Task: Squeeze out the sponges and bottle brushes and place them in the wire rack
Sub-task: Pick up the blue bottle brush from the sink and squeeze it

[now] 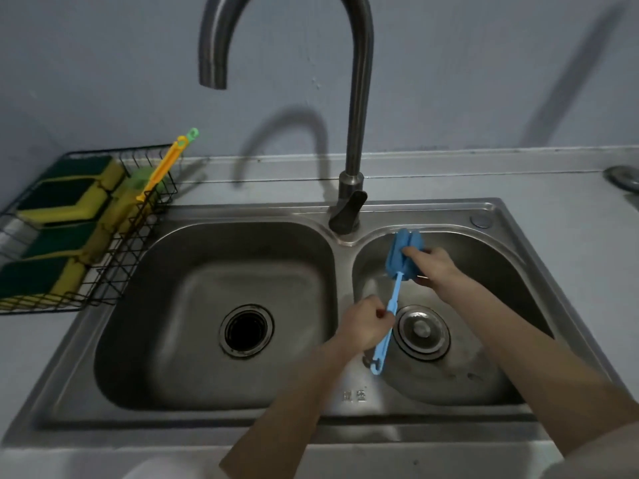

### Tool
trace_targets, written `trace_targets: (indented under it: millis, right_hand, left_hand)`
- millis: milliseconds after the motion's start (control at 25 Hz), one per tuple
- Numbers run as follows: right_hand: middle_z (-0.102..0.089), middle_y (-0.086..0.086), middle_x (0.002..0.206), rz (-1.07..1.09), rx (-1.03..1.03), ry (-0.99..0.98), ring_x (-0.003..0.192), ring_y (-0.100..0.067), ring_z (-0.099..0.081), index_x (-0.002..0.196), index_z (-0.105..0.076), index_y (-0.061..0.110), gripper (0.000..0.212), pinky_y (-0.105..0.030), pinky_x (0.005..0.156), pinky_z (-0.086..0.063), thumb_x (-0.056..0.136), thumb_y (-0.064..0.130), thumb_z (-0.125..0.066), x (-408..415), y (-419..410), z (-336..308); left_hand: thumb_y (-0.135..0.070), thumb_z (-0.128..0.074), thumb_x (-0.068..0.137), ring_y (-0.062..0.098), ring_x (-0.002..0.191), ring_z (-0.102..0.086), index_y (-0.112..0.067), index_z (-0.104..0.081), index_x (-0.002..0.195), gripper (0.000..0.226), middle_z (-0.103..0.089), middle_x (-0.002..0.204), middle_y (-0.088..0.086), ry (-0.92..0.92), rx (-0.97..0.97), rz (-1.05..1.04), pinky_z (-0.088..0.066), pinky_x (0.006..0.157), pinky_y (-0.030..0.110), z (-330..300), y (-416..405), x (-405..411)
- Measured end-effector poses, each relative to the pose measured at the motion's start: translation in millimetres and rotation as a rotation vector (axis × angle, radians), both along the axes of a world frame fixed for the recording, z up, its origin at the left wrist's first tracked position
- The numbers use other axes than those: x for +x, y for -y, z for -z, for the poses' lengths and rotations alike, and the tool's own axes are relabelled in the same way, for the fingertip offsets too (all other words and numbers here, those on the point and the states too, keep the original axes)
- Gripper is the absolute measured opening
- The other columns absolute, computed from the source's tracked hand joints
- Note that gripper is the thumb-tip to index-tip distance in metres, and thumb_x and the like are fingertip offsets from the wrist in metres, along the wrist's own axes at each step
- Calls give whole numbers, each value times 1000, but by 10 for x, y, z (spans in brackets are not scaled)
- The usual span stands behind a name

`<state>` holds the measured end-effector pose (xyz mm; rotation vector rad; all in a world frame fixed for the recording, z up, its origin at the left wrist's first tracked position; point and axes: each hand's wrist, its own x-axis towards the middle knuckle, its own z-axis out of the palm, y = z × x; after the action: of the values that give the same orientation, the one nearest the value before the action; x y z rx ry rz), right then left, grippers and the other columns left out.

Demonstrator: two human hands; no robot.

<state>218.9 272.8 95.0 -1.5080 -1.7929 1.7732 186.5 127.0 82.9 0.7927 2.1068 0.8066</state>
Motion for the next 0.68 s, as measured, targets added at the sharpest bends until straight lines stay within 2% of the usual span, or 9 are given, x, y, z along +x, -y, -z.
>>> trace_targets:
  millis: [80,160,240,280,400,480,520,600,680]
  right_hand:
    - [-52,-21,122,10,-22,-51,95,-24,-51,129,-43,-5,47,-25,60,-46,90,18,-53,-22,141,-111]
    - [-53,-22,127,3,-30,-85,95,-24,-51,128,-44,-5,45,-21,57,-44,90,17,-53,-56,295,-212]
    - [-54,-22,125,-10,-41,-104,95,-24,-52,128,-44,-5,45,-21,57,-45,90,18,-53,-108,457,-252]
    - [-54,-21,120,-15,-44,-109,95,-24,-53,128,-44,-6,46,-22,56,-45,90,19,-53,-136,538,-258]
    - [-53,-17,107,-42,-59,-129,88,-25,-56,127,-45,-7,47,-22,52,-46,91,22,-53,-228,789,-271]
    - [-53,-17,105,-70,-78,-145,73,-22,-57,126,-45,-7,45,-21,46,-48,91,21,-52,-305,959,-287]
    - [-54,-17,105,-89,-85,-156,68,-18,-55,125,-46,-7,43,-20,44,-48,92,20,-51,-347,1043,-296]
    - [-54,-16,105,-120,-96,-186,66,-15,-54,126,-46,-4,40,-19,43,-48,93,18,-49,-463,1235,-312]
    - [-53,-14,106,-160,-50,-184,70,-17,-56,129,-44,1,41,-21,45,-49,93,19,-49,-600,1426,-306]
  left_hand:
    - [-20,-48,87,32,104,-58,-8,-56,92,15,-63,107,19,-1,53,-14,-46,84,33,-94,180,-65]
    - [-19,-50,87,26,91,-60,-17,-48,79,9,-62,96,15,10,105,-12,-45,76,29,-158,353,-142]
    - [-20,-51,87,13,73,-53,-18,-45,78,11,-57,85,6,-20,122,10,-40,61,20,-220,537,-228]
    - [-21,-51,87,11,71,-49,-17,-47,81,8,-56,82,3,-54,115,24,-35,58,17,-266,631,-268]
    - [-22,-53,86,16,84,-53,-10,-57,99,18,-65,98,12,-106,122,19,-41,68,24,-390,908,-391]
    - [-20,-53,86,23,93,-60,-8,-53,114,31,-65,107,14,-73,146,11,-46,82,33,-476,1086,-466]
    - [-19,-53,86,24,92,-62,-11,-50,119,34,-66,103,13,-52,171,16,-48,82,34,-506,1171,-504]
    - [-16,-51,87,8,69,-60,-15,-51,120,33,-63,76,1,-31,242,27,-48,64,19,-538,1349,-591]
    - [-15,-48,89,-1,56,-52,-15,-59,112,26,-51,64,-10,-54,262,24,-42,51,7,-559,1537,-695]
